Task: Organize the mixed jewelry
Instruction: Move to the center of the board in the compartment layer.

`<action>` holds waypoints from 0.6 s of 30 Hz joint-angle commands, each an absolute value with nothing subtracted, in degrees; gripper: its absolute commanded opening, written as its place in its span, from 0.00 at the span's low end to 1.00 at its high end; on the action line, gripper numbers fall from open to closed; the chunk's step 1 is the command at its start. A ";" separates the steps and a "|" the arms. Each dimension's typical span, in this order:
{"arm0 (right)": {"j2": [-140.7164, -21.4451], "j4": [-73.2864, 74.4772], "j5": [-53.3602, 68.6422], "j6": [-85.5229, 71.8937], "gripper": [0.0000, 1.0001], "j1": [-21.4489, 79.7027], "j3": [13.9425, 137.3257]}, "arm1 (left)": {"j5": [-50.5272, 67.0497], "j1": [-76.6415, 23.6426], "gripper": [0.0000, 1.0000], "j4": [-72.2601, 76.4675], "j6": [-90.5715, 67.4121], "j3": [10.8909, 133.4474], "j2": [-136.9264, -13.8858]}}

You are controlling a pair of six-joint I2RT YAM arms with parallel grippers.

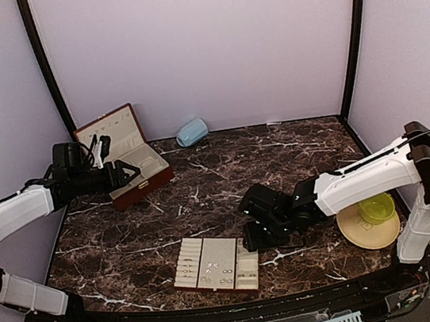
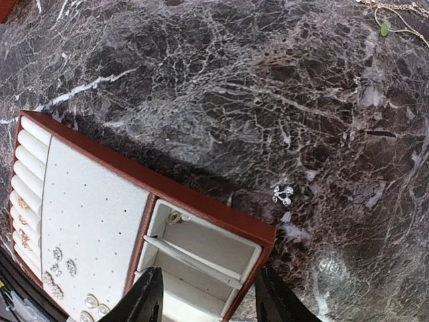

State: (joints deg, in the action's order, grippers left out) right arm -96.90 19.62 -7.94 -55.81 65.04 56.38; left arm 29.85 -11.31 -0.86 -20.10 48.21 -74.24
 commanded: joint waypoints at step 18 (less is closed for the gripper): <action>-104.12 23.69 -6.42 -55.01 0.42 65.69 65.41 | 31.95 -8.37 0.61 1.08 -19.47 47.20 -71.13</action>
State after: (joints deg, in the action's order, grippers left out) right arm -102.39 24.91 -7.57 -57.19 65.28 62.54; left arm 31.09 -8.84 0.19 -20.12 47.83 -72.97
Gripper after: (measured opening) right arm 0.420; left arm 0.609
